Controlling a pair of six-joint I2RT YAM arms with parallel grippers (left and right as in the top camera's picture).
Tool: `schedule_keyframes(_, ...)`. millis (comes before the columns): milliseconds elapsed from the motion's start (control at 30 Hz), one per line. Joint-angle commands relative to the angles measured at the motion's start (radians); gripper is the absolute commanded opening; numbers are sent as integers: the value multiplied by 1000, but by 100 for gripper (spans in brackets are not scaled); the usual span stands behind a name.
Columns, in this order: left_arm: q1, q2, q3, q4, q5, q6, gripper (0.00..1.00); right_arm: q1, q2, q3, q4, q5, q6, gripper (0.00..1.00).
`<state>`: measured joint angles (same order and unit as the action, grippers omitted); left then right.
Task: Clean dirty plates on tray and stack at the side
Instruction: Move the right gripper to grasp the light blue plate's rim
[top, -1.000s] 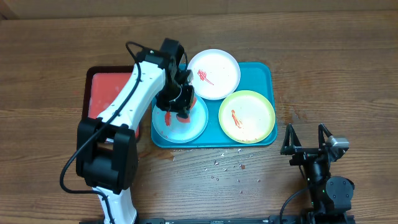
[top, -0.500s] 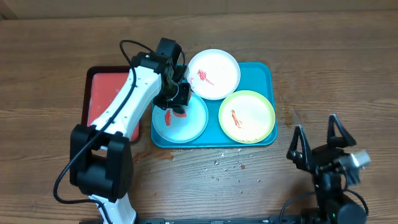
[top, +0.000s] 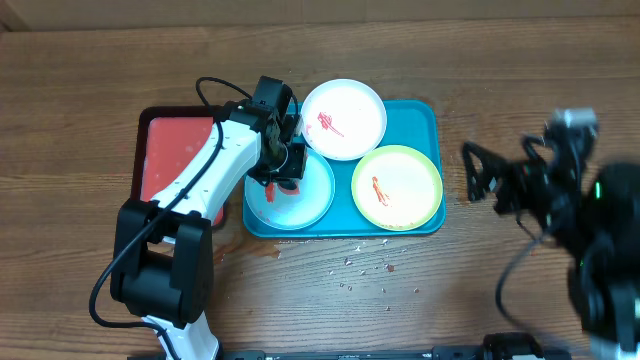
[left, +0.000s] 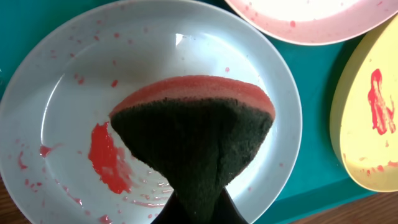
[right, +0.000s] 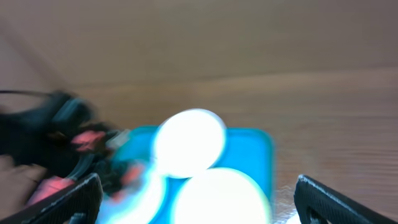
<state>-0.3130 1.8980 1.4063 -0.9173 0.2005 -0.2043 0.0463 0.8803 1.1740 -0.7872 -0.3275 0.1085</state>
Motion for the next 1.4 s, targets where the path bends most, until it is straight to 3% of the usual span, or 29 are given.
schedule_keyframes(0, -2, -29, 1, 5, -12, -11, 4, -2, 176, 113, 18, -375, 22, 100)
schedule_keyframes(100, -2, -29, 0, -6, -74, -55, 4, 0, 309, 154, 120, -506, 93, 96)
schedule_keyframes(133, -2, -29, -1, -8, -85, -71, 4, 5, 342, 164, 130, -491, 122, 90)
schedule_keyframes(167, -2, -32, -8, -7, -85, -85, 4, 21, 401, 183, 127, -426, 164, 77)
schedule_keyframes(200, -2, -38, -16, -4, -86, -89, 4, 38, 435, 192, 117, -372, 184, 74)
schedule_keyframes(300, -2, -80, -63, 16, -85, -98, 4, 109, 519, 204, 98, -208, 251, 80)
schedule_keyframes(467, -2, -208, -188, 106, -77, -86, 4, 243, 656, 204, 113, -107, 313, 79)
schedule_keyframes(800, -2, -236, -246, 172, -63, -69, 4, 360, 862, 204, 184, -37, 346, 54)
schedule_keyframes(1233, -2, -236, -246, 189, -63, -69, 4, 458, 1004, 203, 228, 110, 393, 50)
schedule_keyframes(1367, -2, -236, -246, 189, -63, -69, 4, 480, 1055, 204, 236, 110, 389, 39)
